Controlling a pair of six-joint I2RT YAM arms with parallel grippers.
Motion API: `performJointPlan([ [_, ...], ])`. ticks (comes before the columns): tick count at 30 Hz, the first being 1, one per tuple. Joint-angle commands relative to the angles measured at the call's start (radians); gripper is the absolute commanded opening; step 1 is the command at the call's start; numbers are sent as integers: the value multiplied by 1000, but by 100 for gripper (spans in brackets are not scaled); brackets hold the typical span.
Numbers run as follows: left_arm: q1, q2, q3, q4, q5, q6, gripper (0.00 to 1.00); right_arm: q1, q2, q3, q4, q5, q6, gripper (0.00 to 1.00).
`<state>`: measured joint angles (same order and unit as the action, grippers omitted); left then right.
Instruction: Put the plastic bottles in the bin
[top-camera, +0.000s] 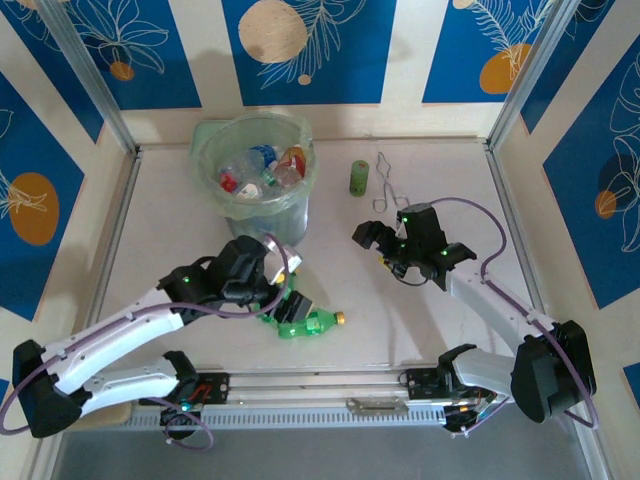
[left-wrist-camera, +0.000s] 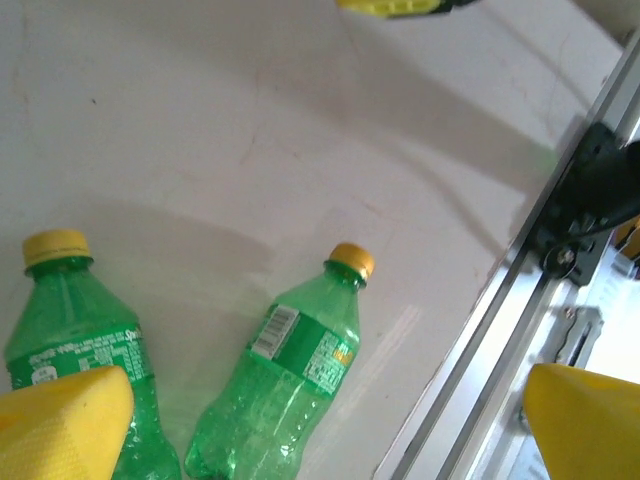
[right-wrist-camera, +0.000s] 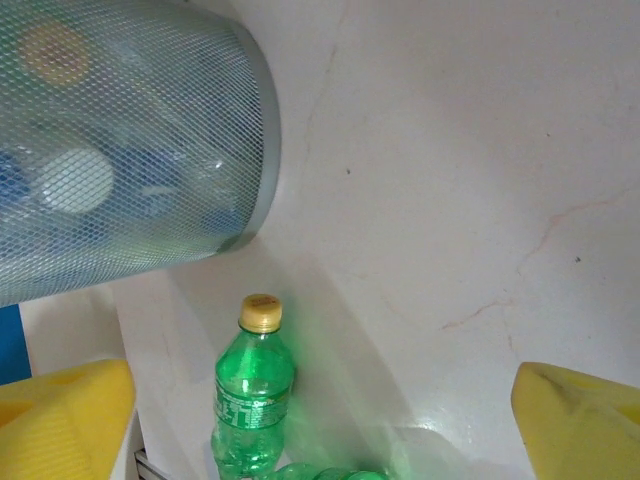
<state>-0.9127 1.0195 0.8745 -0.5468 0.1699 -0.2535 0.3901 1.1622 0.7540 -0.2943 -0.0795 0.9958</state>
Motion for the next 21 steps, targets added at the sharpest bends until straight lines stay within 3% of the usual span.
performJointPlan([
  [1,-41,43,-21,1,-59,33,100,-8,-7,-10,-24,1,-10,99],
  [9,-160,196,-38,-15,-131,114,100,-13,-11,-24,-40,20,-16,99],
  [21,-188,373,-48,-13,-170,203,100,-43,-29,-53,-14,0,-14,99],
])
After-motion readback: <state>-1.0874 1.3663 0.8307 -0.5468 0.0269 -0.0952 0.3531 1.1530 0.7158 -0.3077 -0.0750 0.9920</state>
